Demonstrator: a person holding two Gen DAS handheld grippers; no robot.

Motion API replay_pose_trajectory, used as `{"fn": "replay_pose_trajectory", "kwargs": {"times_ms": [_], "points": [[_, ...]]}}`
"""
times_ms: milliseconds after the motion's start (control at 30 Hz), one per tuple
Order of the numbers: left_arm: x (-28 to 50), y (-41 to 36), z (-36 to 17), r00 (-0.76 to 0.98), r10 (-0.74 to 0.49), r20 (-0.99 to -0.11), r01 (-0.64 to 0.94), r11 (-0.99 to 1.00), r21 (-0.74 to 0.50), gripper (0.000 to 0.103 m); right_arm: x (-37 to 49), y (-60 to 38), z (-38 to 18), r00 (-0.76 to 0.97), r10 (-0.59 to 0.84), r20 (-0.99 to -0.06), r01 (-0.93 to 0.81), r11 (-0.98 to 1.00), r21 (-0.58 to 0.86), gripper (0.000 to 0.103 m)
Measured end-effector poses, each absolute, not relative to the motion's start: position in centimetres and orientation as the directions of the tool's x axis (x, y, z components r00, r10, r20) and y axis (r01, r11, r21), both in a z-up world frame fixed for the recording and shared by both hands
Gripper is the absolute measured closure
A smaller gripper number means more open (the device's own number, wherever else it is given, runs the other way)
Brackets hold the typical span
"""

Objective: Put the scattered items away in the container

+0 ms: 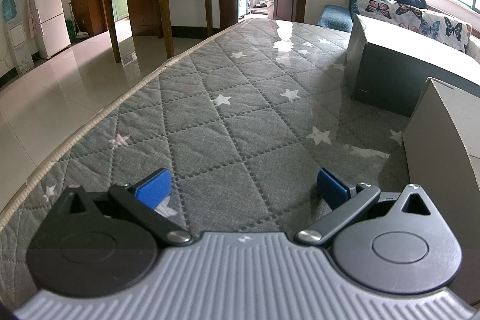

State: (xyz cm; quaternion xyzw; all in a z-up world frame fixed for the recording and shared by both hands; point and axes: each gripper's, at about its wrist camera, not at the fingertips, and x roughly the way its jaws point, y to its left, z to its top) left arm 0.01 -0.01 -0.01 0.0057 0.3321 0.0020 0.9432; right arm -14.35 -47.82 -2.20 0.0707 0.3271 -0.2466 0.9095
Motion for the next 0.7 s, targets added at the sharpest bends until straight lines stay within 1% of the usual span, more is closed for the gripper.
{"fn": "replay_pose_trajectory", "kwargs": {"times_ms": [433, 700], "points": [[0.0, 0.0, 0.1, 0.78, 0.009, -0.626, 0.0, 1.0, 0.015, 0.0, -14.2, -48.1, -2.3, 0.664, -0.402, -0.63, 0.494, 0.869, -0.033, 0.0], [-0.3, 0.2, 0.4, 0.781, 0.009, -0.625, -0.008, 1.0, 0.004, 0.0, -15.9, -47.5, -1.4, 0.684, -0.395, -0.613, 0.479, 0.877, -0.031, 0.0]]}}
